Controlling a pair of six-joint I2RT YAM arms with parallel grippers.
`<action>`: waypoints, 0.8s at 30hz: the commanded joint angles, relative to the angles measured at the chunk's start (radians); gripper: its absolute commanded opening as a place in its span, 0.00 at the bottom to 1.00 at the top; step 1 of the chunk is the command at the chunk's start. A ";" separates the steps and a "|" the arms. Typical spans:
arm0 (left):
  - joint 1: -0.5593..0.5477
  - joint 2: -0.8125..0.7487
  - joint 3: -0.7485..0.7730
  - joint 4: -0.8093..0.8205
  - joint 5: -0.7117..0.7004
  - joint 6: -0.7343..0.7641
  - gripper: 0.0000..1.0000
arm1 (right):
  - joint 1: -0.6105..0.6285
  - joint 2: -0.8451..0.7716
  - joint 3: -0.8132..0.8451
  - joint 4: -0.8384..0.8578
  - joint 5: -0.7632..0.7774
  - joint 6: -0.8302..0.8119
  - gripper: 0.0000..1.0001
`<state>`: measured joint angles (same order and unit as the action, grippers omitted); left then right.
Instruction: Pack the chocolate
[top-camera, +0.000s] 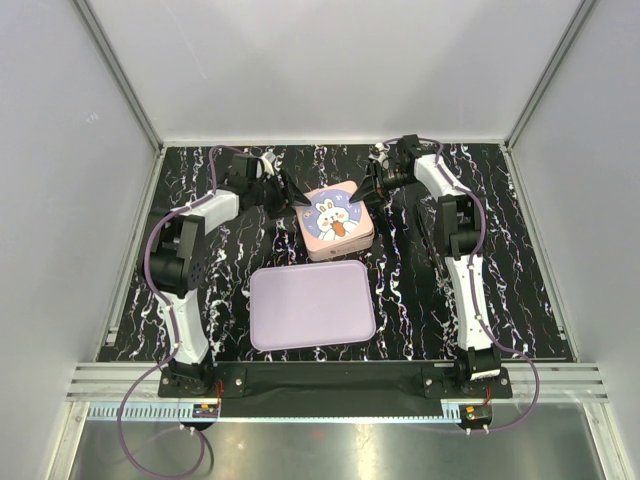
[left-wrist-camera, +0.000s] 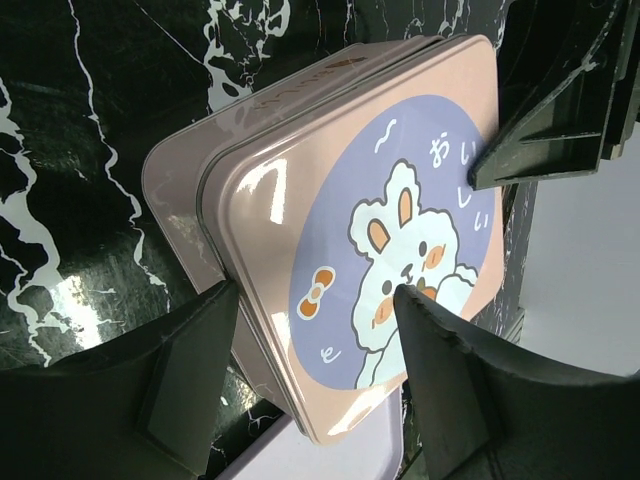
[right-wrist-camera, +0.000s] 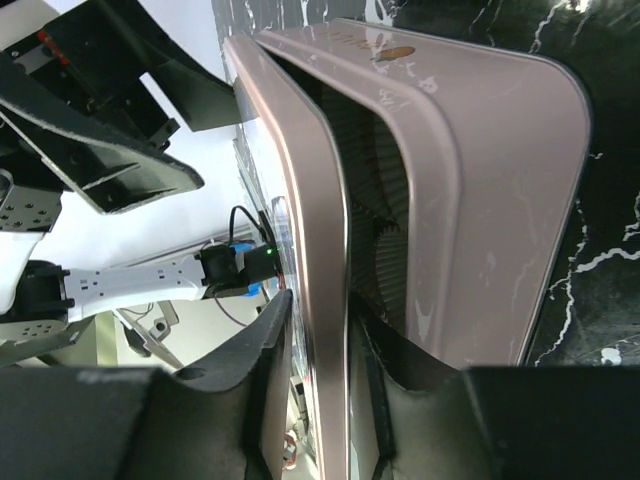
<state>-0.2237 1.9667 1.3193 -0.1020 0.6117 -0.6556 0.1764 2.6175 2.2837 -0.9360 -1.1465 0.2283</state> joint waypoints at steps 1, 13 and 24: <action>-0.011 -0.002 -0.003 0.079 0.029 -0.016 0.68 | -0.008 -0.056 0.025 0.017 0.014 0.016 0.34; -0.023 0.009 0.008 0.078 0.031 -0.021 0.68 | -0.044 -0.108 -0.010 0.062 0.082 0.057 0.43; -0.025 0.017 0.012 0.073 0.026 -0.021 0.68 | -0.060 -0.134 -0.010 0.052 0.201 0.065 0.43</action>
<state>-0.2424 1.9697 1.3193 -0.0753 0.6182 -0.6750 0.1169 2.5725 2.2627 -0.8860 -1.0065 0.2852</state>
